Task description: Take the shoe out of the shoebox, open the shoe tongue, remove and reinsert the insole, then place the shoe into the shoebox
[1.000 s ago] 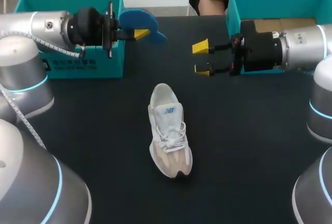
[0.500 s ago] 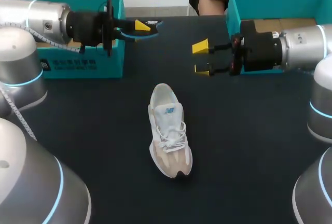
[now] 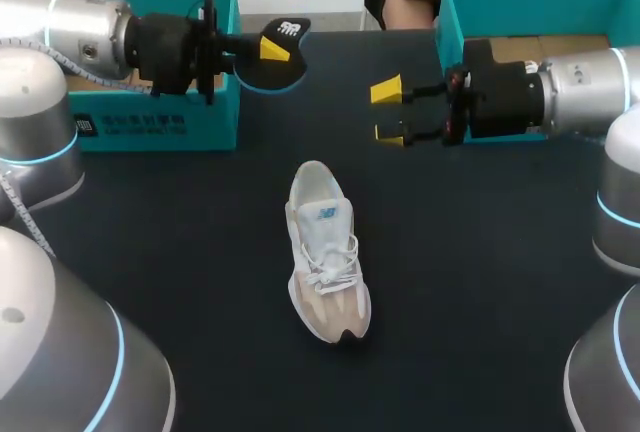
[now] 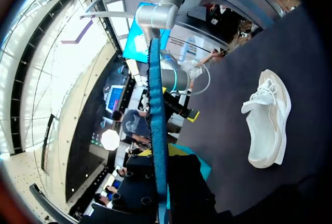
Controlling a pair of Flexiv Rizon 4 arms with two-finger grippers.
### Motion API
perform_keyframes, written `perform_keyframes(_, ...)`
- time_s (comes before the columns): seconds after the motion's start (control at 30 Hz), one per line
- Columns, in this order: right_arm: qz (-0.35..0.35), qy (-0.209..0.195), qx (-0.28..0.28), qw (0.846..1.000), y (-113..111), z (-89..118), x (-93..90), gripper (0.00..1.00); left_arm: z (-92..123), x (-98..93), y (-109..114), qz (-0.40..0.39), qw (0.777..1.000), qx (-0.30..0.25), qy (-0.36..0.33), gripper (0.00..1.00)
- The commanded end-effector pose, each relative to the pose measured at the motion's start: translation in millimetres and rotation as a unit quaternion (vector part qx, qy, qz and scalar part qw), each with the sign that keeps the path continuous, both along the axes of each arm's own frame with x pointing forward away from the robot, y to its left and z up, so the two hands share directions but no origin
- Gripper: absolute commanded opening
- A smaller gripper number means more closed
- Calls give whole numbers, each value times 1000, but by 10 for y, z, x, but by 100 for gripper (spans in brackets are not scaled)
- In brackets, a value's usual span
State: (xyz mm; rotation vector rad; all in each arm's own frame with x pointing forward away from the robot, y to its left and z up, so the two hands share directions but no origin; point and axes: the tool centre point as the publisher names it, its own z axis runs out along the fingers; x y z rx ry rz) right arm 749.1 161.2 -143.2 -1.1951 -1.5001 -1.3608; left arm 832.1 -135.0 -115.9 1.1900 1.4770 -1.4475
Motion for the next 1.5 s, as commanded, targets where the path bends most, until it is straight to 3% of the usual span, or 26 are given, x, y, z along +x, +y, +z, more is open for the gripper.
perform_keyframes(0.03,-1,0,0,1000,19,-8,2,100,-78,-67,-42,0,999,-5,-32,0)
perform_keyframes(0.17,-1,0,0,1000,19,-8,2,100,-301,-191,-145,12,992,13,-127,0)
perform_keyframes(0.37,32,33,-6,999,158,-21,64,100,-477,-314,-251,33,986,-17,-160,0)
perform_keyframes(0.8,70,60,-4,996,552,-107,91,100,-492,-278,-444,70,974,-45,-210,0)
perform_keyframes(0.83,71,59,-3,996,579,-117,95,96,-491,-283,-464,67,975,-48,-207,0)
perform_keyframes(0.93,79,57,5,995,643,-146,99,71,-506,-294,-528,66,975,-48,-208,0)
perform_keyframes(1.33,90,59,20,994,725,-214,62,49,-470,-234,-628,72,972,-57,-215,0)
perform_keyframes(1.5,87,59,23,994,727,-234,61,45,-455,-253,-636,75,972,-61,-213,0)
